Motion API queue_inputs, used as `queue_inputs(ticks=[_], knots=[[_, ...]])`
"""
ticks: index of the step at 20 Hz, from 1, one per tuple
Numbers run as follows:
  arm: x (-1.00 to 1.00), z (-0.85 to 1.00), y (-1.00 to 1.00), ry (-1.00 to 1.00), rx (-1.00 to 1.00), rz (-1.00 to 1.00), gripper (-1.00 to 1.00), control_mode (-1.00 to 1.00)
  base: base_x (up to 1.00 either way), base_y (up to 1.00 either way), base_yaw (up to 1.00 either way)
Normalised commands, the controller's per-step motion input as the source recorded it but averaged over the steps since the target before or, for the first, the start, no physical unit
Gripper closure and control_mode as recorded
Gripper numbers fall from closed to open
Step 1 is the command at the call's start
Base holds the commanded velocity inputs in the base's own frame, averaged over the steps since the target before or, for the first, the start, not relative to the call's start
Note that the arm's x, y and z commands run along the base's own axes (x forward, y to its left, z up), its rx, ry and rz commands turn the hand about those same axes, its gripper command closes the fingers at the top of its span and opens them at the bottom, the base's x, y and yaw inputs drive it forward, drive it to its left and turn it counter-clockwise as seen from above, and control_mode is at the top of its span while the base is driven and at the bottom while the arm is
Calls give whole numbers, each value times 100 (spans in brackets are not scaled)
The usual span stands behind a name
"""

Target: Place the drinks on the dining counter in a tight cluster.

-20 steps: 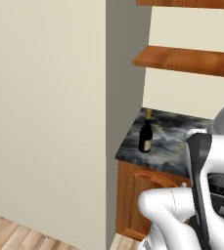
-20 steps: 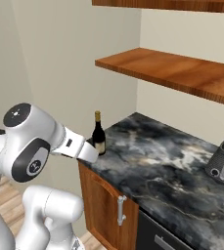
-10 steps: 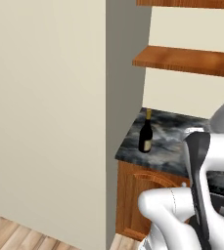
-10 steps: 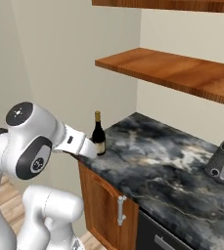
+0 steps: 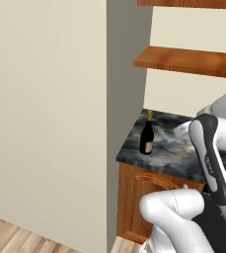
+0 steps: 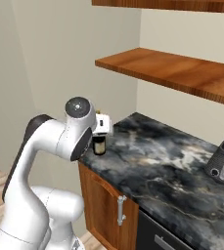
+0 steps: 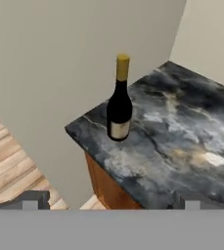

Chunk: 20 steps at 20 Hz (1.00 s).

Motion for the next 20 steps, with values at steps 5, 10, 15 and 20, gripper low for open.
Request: queue_inputs(ticks=[5, 10, 15, 20], knots=[[34, -77, 0, -43, 15, 25, -100, -100, 0, 0, 0], [26, -6, -1, -32, 23, 23, -100, -100, 0, 0, 0], [58, 17, 6, 0, 14, 22, -100, -100, 0, 0, 0], [52, 30, 1, 19, 1, 18, -100, -100, 0, 0, 0]])
